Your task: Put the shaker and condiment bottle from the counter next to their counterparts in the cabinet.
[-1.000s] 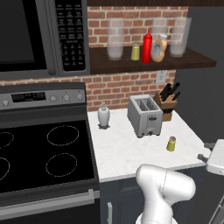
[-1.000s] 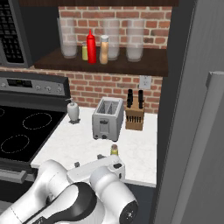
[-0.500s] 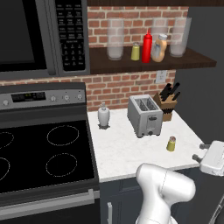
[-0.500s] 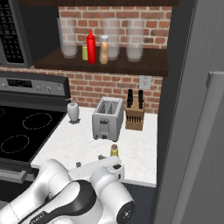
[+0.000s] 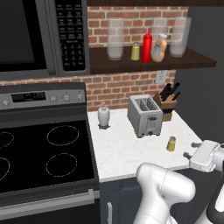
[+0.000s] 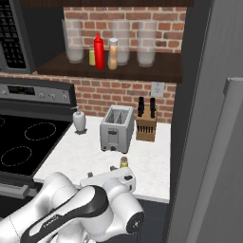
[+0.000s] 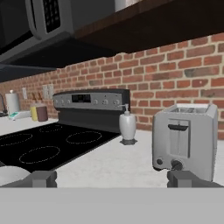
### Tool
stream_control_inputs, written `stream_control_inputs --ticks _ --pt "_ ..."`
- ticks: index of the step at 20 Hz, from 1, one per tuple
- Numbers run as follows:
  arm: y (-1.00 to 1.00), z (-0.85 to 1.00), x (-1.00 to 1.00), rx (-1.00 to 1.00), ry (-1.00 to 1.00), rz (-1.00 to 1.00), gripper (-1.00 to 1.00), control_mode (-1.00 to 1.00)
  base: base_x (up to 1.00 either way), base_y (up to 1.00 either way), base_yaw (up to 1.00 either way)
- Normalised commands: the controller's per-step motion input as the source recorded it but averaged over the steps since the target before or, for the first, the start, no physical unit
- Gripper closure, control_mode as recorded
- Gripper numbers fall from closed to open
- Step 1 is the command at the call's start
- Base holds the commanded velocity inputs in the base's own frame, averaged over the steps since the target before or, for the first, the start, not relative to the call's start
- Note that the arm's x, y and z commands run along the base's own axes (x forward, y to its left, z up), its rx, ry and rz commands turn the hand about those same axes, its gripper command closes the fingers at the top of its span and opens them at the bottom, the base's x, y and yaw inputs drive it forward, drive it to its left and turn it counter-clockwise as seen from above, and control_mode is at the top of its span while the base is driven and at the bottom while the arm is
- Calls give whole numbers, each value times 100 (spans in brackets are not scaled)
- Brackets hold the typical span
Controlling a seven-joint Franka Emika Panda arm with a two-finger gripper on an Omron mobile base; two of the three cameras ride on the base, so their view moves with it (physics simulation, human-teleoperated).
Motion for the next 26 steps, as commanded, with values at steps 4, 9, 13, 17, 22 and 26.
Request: stream_control_inputs --ticks 4,9,13,17,22,26 --pt "0 -5 6 1 0 0 -100 -100 0 0 0" --pt "-11 -2 5 4 0 -1 -100 -100 0 0 0" --pt "-10 -1 15 1 -2 -5 -100 -100 0 0 0" --pt "0 -3 3 0 -2 -3 -100 -100 0 0 0" --pt "0 -12 7 0 0 -1 -100 -100 0 0 0" --pt "0 -18 33 0 0 -2 -100 -100 0 0 0"
